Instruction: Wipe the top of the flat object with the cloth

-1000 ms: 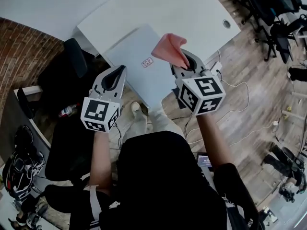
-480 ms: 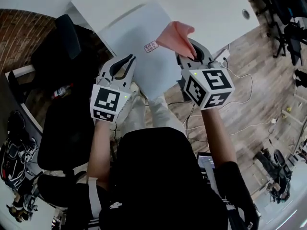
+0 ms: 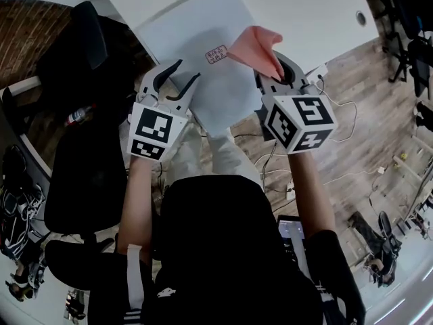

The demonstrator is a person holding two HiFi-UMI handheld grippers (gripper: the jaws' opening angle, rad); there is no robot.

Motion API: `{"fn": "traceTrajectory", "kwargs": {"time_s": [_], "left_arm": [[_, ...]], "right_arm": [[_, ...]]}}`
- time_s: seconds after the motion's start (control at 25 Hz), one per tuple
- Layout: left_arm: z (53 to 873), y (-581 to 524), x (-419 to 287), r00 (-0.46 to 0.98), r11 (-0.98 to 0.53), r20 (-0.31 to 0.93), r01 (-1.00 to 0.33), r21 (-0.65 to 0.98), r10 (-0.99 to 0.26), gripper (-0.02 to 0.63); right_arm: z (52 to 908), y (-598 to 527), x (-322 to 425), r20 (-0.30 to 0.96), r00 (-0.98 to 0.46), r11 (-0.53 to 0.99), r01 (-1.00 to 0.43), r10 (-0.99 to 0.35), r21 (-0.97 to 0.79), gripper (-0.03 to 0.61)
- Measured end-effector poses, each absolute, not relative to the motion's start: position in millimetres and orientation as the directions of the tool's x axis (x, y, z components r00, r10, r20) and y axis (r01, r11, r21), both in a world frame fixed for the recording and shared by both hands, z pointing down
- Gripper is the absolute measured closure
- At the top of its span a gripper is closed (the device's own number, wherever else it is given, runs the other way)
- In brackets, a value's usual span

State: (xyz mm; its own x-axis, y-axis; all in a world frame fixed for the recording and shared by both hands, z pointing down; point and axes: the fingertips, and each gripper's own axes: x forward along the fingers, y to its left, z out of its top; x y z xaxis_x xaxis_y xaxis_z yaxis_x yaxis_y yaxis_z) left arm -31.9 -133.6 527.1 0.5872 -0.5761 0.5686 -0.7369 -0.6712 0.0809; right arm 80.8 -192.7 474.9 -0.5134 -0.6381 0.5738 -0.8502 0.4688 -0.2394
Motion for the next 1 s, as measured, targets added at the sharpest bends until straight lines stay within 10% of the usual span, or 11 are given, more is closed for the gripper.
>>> {"fn": "traceTrajectory", "kwargs": {"time_s": [0.32, 1.0], "left_arm": [[541.9, -126.4, -19.1, 0.599, -0.709, 0.599, -0.702, 0.073, -0.532, 0.275], [558.3, -117.9, -21.0, 0.594, -0.719, 0.595, -0.694, 0.038, -0.541, 0.25]], "right_arm": [[491.4, -186.5, 69.7, 0.596, -0.532, 0.488, -0.835, -0.601, -0.253, 0.534], [512.0, -170.5, 78.3, 0.635, -0.51, 0.479, -0.844, -0.58, -0.24, 0.534]]}}
